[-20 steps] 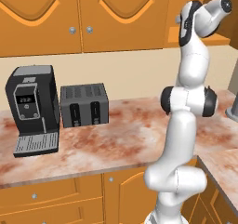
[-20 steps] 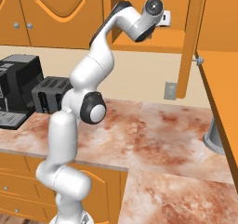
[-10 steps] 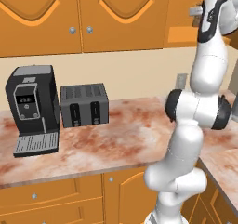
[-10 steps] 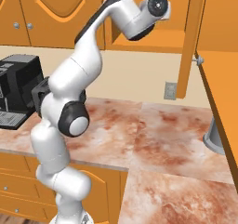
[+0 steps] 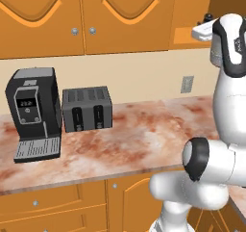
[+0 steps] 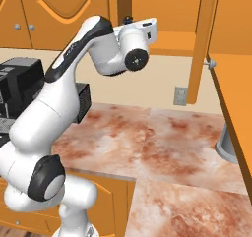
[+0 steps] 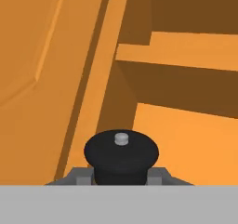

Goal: Retrieve the shaker from the cabinet and place it next the steak on a plate on the dining table.

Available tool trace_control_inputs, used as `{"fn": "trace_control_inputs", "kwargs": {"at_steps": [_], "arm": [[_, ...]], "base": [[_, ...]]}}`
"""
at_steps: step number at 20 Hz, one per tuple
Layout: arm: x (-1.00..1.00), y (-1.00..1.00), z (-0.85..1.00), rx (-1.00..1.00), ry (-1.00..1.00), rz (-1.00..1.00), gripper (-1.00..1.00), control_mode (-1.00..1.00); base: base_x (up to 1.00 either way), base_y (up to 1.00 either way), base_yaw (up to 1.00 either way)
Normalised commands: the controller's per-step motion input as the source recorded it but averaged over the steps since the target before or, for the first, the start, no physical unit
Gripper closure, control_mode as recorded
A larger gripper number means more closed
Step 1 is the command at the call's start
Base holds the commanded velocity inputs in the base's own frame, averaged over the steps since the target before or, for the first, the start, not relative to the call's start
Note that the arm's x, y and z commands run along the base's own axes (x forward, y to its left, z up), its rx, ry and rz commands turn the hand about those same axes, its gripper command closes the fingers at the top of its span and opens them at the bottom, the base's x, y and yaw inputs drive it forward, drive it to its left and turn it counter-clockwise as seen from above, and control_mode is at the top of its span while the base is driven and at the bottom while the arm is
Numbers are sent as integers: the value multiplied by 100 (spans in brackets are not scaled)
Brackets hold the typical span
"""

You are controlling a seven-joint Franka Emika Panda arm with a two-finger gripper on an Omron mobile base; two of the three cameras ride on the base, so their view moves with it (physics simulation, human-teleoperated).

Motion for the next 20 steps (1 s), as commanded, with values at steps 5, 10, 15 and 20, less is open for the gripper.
{"fn": "trace_control_inputs", "kwargs": {"at_steps": [5,10,15,20], "arm": [[-100,0,56,2,12,-2,100,-100],[-100,0,61,8,40,0,100,-100],[-100,7,11,1,37,3,100,-100],[-100,46,-69,0,12,0,100,-100]], "base": [[0,0,0],[0,0,0],[0,0,0],[0,0,0]]}}
